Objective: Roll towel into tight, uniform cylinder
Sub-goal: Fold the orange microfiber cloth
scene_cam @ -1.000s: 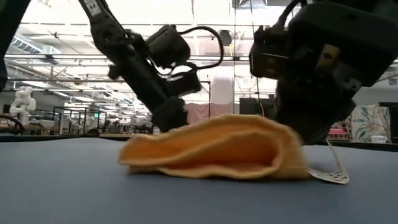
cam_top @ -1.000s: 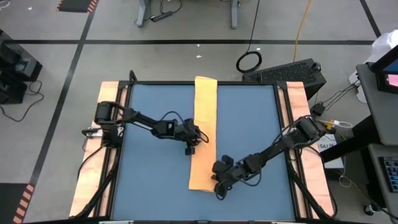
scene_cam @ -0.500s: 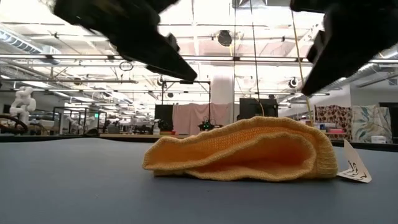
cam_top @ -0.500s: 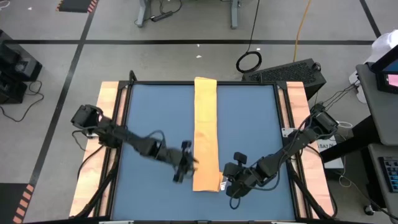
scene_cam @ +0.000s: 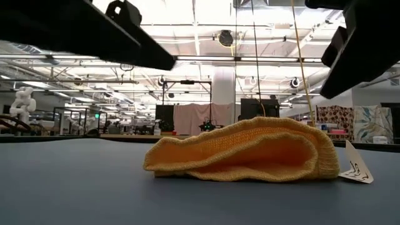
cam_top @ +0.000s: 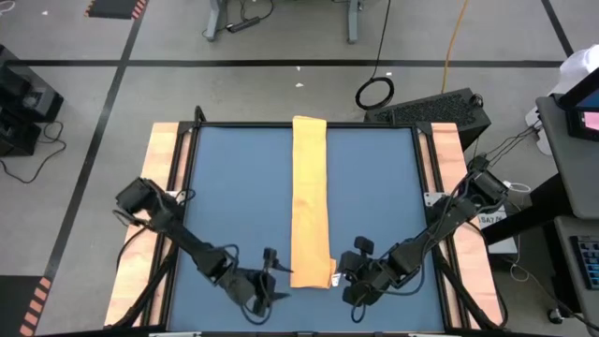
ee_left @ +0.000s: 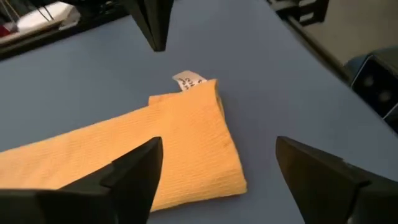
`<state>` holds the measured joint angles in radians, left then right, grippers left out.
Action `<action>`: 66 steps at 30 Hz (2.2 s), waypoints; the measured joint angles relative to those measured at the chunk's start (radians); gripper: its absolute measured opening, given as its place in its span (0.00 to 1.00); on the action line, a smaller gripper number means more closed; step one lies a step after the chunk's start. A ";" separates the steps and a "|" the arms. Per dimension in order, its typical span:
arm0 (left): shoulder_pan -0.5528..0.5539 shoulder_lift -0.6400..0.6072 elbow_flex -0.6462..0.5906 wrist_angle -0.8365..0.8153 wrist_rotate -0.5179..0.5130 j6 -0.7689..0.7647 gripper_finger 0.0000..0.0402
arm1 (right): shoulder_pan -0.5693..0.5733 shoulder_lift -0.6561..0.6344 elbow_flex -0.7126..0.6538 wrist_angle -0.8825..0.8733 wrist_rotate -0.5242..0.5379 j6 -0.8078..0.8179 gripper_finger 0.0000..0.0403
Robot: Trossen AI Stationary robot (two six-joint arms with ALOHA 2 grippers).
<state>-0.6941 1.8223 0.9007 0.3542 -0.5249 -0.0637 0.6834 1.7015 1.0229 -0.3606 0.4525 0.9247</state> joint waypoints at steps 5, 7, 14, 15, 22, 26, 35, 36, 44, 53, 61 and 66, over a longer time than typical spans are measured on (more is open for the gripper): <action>0.003 0.102 0.050 0.074 0.002 0.052 0.79 | 0.002 0.000 0.000 0.037 0.022 0.005 0.00; 0.009 0.140 0.073 0.072 0.006 0.053 0.77 | 0.002 0.000 0.000 0.049 0.022 0.000 0.00; 0.045 0.251 0.159 0.063 0.026 0.049 0.73 | 0.007 0.000 0.000 0.053 0.040 0.006 0.00; 0.054 0.258 0.162 0.040 0.025 0.042 0.72 | 0.007 0.000 0.000 0.056 0.047 0.006 0.00; 0.104 0.266 0.170 -0.053 0.035 -0.089 0.46 | 0.013 0.005 0.000 0.083 0.050 0.006 0.00; 0.120 0.266 0.170 -0.053 0.024 -0.087 0.18 | 0.025 0.032 0.000 0.133 0.047 0.006 0.00; 0.130 0.187 0.170 -0.024 -0.041 -0.045 0.04 | 0.078 0.081 0.000 0.015 0.052 0.200 0.00; 0.130 0.165 0.170 -0.021 -0.050 -0.034 0.03 | 0.082 0.081 0.000 -0.014 0.065 0.231 0.00; 0.155 0.067 0.170 -0.060 -0.073 0.000 0.03 | 0.091 0.123 0.000 0.021 0.277 0.297 0.00; 0.169 0.067 0.170 -0.061 -0.073 -0.005 0.03 | 0.070 0.283 0.000 0.256 0.215 0.325 0.00; 0.175 0.067 0.170 -0.056 -0.073 -0.002 0.03 | 0.051 0.302 0.001 0.645 0.205 0.026 0.00; 0.176 0.067 0.170 -0.063 -0.034 -0.003 0.03 | 0.023 0.302 0.001 0.755 0.193 -0.104 0.00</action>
<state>-0.5182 1.8893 1.0706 0.2910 -0.5592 -0.0663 0.7067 2.0031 1.0240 0.3945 0.6454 0.8210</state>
